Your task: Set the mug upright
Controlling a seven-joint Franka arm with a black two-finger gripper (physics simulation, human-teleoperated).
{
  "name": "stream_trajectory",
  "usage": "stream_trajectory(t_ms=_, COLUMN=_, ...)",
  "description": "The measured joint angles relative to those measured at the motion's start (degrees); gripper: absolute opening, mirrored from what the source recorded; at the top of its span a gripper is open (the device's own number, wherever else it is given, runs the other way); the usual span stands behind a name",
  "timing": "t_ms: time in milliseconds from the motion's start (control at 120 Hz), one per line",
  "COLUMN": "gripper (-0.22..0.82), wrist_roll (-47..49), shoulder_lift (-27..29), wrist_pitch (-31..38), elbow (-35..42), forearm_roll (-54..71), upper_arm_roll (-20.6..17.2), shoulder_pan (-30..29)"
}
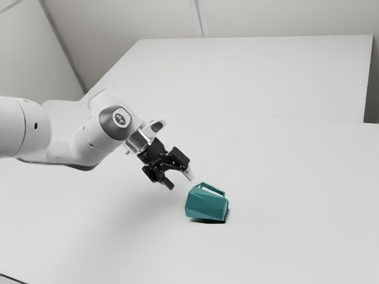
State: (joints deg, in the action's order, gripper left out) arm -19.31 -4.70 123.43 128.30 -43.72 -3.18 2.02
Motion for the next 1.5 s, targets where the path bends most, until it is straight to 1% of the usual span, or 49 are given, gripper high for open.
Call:
stream_trajectory(t_ms=92, gripper=0.60, wrist_roll=-2.6, shoulder_lift=-1.6, wrist_pitch=1.4, elbow=0.9, forearm_roll=-5.6, upper_arm_roll=-0.2, shoulder_pan=-0.9)
stream_trajectory(t_ms=242, gripper=0.60, wrist_roll=-7.2, shoulder_lift=-3.8, wrist_pitch=2.4, elbow=0.9, forearm_roll=-12.5, upper_arm_roll=-1.7, shoulder_pan=-0.7)
stream_trajectory(t_ms=600, gripper=0.60, wrist_roll=-16.4, shoulder_lift=-5.8, wrist_pitch=1.6, elbow=1.0, forearm_roll=-19.6, upper_arm_roll=-5.1, shoulder_pan=-0.6)
stream_trajectory(t_ms=633, gripper=0.55, wrist_roll=-17.1, shoulder_lift=-5.8, wrist_pitch=1.5, elbow=1.0, forearm_roll=-20.1, upper_arm_roll=-5.2, shoulder_pan=-0.6)
stream_trajectory(t_ms=742, gripper=0.26, wrist_roll=-19.3, shoulder_lift=-5.6, wrist_pitch=1.2, elbow=0.6, forearm_roll=-21.1, upper_arm_roll=-5.3, shoulder_pan=-0.6)
stream_trajectory(t_ms=783, gripper=0.16, wrist_roll=-20.0, shoulder_lift=-5.5, wrist_pitch=0.9, elbow=0.6, forearm_roll=-21.4, upper_arm_roll=-5.3, shoulder_pan=-0.6)
stream_trajectory(t_ms=842, gripper=0.06, wrist_roll=-20.9, shoulder_lift=-5.4, wrist_pitch=0.5, elbow=0.5, forearm_roll=-21.6, upper_arm_roll=-5.3, shoulder_pan=-0.6)
stream_trajectory(t_ms=892, gripper=0.00, wrist_roll=-21.7, shoulder_lift=-5.3, wrist_pitch=0.2, elbow=0.4, forearm_roll=-21.7, upper_arm_roll=-5.3, shoulder_pan=-0.6)
stream_trajectory(t_ms=1075, gripper=-0.09, wrist_roll=-23.7, shoulder_lift=-5.1, wrist_pitch=-0.2, elbow=0.4, forearm_roll=-21.9, upper_arm_roll=-5.8, shoulder_pan=-0.6)
stream_trajectory(t_ms=1158, gripper=-0.13, wrist_roll=-24.5, shoulder_lift=-3.9, wrist_pitch=-0.3, elbow=0.4, forearm_roll=-22.1, upper_arm_roll=-6.1, shoulder_pan=-0.7)
stream_trajectory(t_ms=1383, gripper=-0.14, wrist_roll=-25.4, shoulder_lift=1.9, wrist_pitch=-0.6, elbow=1.0, forearm_roll=-21.7, upper_arm_roll=-7.4, shoulder_pan=-0.6)
stream_trajectory(t_ms=1442, gripper=-0.14, wrist_roll=-25.0, shoulder_lift=3.5, wrist_pitch=-0.6, elbow=0.7, forearm_roll=-19.3, upper_arm_roll=-7.5, shoulder_pan=-0.4)
stream_trajectory(t_ms=1500, gripper=-0.14, wrist_roll=-23.6, shoulder_lift=4.8, wrist_pitch=-0.6, elbow=-1.0, forearm_roll=-13.4, upper_arm_roll=-7.5, shoulder_pan=0.0)
